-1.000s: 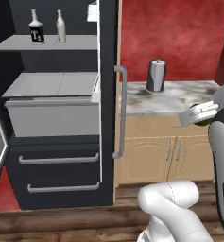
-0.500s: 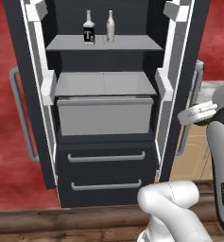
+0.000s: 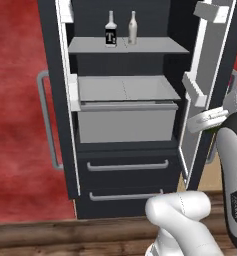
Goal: Place the liquors on the top shelf of the fridge to keep them out of children's reach, and place the lime on lower shelves for easy access.
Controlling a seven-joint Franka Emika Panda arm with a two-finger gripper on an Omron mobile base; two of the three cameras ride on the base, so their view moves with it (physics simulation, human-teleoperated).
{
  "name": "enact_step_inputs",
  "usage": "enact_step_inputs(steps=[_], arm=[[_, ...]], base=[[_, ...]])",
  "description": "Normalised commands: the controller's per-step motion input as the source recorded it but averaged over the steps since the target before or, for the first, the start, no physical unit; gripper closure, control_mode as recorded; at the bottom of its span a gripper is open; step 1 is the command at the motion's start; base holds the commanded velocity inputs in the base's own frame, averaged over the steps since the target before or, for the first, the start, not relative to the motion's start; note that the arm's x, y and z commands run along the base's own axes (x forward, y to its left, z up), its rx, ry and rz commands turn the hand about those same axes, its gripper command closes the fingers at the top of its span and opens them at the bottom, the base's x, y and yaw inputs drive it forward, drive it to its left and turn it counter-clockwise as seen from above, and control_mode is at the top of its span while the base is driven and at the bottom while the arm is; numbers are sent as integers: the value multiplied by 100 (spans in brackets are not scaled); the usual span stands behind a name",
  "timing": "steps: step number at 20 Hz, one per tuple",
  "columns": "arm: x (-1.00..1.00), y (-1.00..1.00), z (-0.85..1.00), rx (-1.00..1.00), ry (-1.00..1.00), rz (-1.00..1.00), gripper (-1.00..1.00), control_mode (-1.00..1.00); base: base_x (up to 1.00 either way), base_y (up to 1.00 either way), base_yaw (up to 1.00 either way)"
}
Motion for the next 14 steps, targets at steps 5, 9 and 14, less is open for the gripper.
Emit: enact_step_inputs(steps=[5,9,14], arm=[[0,0,0,0,0,0,100,100],[0,0,0,0,0,0,100,100],[0,0,0,0,0,0,100,100]], base=[[33,3,-5],[51,26,-9],[61,36,-10]])
